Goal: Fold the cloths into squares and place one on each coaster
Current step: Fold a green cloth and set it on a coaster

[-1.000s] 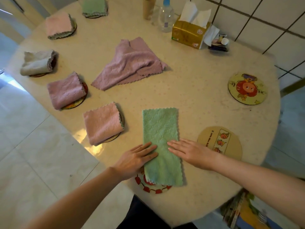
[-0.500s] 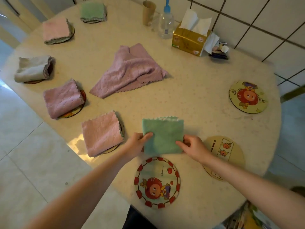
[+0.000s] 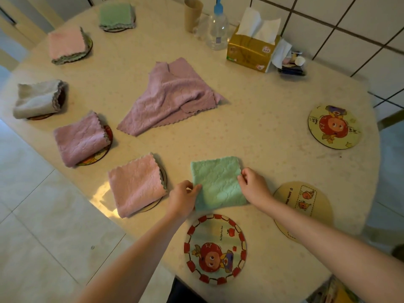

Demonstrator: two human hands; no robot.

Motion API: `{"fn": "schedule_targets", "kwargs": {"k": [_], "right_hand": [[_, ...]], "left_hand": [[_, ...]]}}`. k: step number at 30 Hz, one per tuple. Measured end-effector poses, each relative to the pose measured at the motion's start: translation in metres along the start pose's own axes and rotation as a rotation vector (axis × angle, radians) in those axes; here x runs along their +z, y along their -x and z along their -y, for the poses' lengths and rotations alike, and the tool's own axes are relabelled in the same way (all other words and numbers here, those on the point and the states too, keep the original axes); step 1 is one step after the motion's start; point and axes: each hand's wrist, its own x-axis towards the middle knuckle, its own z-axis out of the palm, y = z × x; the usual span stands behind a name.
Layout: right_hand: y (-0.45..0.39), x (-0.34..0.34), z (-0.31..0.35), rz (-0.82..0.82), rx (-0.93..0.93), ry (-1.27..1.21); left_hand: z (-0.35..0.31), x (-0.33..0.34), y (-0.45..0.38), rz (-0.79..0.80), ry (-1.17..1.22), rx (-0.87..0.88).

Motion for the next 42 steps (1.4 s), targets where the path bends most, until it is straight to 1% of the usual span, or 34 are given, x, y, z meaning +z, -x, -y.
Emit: {"fn": "schedule_targets", "kwargs": {"k": [3,5,7,8,10,13,15,19,21,23,25,27,29,31,33,35,37,40,42], "right_hand": [[-0.002,0.0,0.004,-0.007,0.028,0.084],[-0.001,-0.002,0.005,-0.049,0.044,0.093],[0.0,-0.005,0.005,-0.085,0.084,0.071],[0.002,-0.005,0.007,-0.081,0.113,0.043],[0.009,-0.004,0.013,-0.019,0.141,0.021],[0.019,0.003,0.026,0.076,0.145,0.141],[0.022,0.008,0.03,0.065,0.163,0.186],[0.024,0.009,0.032,0.025,0.179,0.167],[0.022,0.006,0.033,0.038,0.211,0.106],[0.02,0.001,0.034,0.075,0.271,-0.02],[0.017,-0.006,0.034,0.12,0.352,-0.18],[0.017,-0.014,0.035,0.141,0.4,-0.376],[0.018,-0.02,0.037,0.157,0.358,-0.497],[0.022,-0.026,0.04,0.154,0.247,-0.519],[0.031,-0.03,0.039,0.178,0.155,-0.523],[0.044,-0.032,0.035,0.241,0.069,-0.509],[0.061,-0.031,0.027,0.324,0.003,-0.476],[0.088,-0.028,0.012,0.445,-0.005,-0.485],[0.103,-0.023,0.002,0.496,0.012,-0.465]], "left_hand": [[-0.001,0.001,0.0,-0.097,-0.061,-0.02],[-0.001,0.0,0.004,-0.156,-0.12,0.025],[0.0,-0.001,0.007,-0.181,-0.142,0.061],[0.0,-0.002,0.008,-0.176,-0.129,0.058],[-0.002,-0.004,0.007,-0.159,-0.096,0.026],[-0.01,-0.005,0.007,-0.093,-0.102,-0.027],[-0.014,-0.003,0.008,-0.068,-0.126,-0.044],[-0.017,-0.002,0.005,-0.065,-0.197,-0.059],[-0.02,-0.001,0.003,-0.036,-0.203,-0.089],[-0.024,0.001,0.002,-0.007,-0.153,-0.144],[-0.026,0.002,0.001,0.015,-0.077,-0.189],[-0.028,-0.001,0.001,0.029,0.073,-0.244],[-0.03,-0.008,0.002,0.082,0.329,-0.302],[-0.029,-0.017,0.009,0.156,0.551,-0.316],[-0.024,-0.026,0.018,0.206,0.644,-0.28],[-0.017,-0.032,0.032,0.25,0.708,-0.245],[-0.006,-0.037,0.046,0.283,0.721,-0.225],[0.014,-0.039,0.069,0.255,0.581,-0.191],[0.03,-0.037,0.085,0.23,0.5,-0.186]]}}
